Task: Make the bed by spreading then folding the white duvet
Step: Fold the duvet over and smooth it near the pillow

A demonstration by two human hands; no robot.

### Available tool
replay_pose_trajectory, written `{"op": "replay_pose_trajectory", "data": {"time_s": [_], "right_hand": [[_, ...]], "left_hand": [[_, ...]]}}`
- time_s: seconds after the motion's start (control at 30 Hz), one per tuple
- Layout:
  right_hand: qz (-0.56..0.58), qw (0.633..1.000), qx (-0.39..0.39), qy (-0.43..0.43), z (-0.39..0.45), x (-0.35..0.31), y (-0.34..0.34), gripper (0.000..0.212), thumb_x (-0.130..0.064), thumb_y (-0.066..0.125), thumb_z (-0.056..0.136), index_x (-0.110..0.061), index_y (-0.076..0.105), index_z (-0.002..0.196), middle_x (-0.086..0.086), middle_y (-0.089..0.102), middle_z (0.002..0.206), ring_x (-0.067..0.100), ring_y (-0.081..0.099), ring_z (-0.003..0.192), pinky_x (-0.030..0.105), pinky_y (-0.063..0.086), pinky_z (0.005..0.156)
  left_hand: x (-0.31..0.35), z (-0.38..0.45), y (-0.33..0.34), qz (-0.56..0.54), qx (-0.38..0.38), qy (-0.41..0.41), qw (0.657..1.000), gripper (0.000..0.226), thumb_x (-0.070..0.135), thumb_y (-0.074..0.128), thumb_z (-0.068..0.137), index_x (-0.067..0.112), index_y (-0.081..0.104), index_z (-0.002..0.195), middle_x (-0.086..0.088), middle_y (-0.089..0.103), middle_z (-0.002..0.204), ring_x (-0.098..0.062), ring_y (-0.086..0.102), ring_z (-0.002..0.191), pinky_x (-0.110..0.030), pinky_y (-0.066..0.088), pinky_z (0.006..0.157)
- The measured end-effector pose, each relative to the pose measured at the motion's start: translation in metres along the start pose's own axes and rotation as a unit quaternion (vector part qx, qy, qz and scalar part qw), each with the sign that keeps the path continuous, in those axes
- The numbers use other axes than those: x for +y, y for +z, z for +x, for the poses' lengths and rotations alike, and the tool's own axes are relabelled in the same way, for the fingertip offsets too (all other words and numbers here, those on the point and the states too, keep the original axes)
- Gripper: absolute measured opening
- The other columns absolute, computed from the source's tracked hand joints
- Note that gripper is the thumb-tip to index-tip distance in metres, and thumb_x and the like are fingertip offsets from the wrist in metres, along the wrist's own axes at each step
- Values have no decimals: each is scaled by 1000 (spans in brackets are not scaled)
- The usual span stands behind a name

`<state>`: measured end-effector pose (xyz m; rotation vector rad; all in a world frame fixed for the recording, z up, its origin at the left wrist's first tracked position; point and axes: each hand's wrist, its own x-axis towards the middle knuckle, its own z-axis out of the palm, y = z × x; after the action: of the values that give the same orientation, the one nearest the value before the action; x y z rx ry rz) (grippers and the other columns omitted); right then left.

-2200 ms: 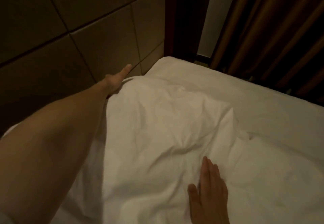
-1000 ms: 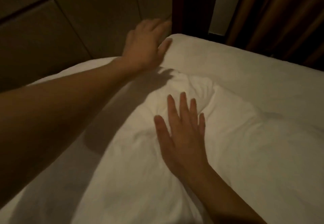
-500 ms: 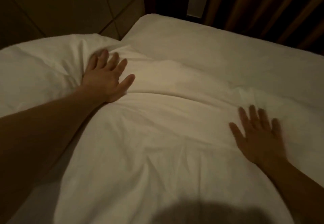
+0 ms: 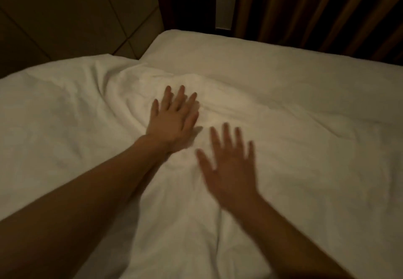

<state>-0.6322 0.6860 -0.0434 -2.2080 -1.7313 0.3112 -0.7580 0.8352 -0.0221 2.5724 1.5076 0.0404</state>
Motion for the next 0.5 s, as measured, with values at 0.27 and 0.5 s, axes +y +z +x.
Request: {"op": "replay_pose_trajectory", "data": {"time_s": [0.27, 0.5], "right_hand": [[-51, 995, -83, 5, -109, 68, 42, 74, -72, 18, 98, -31, 18, 160, 5, 13, 168, 28, 15, 155, 44, 9, 125], [-100, 995, -29, 10, -170, 156, 11, 72, -59, 36, 97, -18, 35, 156, 12, 25, 165, 33, 28, 150, 52, 23, 120]], "left_hand": [[23, -96, 52, 127, -26, 82, 988, 67, 63, 9, 100, 34, 10, 161, 3, 1, 170, -27, -11, 155, -52, -4, 123], [7, -131, 55, 161, 4, 74, 984, 74, 73, 24, 96, 34, 23, 159, 2, 14, 169, -25, 2, 156, -52, 3, 124]]}}
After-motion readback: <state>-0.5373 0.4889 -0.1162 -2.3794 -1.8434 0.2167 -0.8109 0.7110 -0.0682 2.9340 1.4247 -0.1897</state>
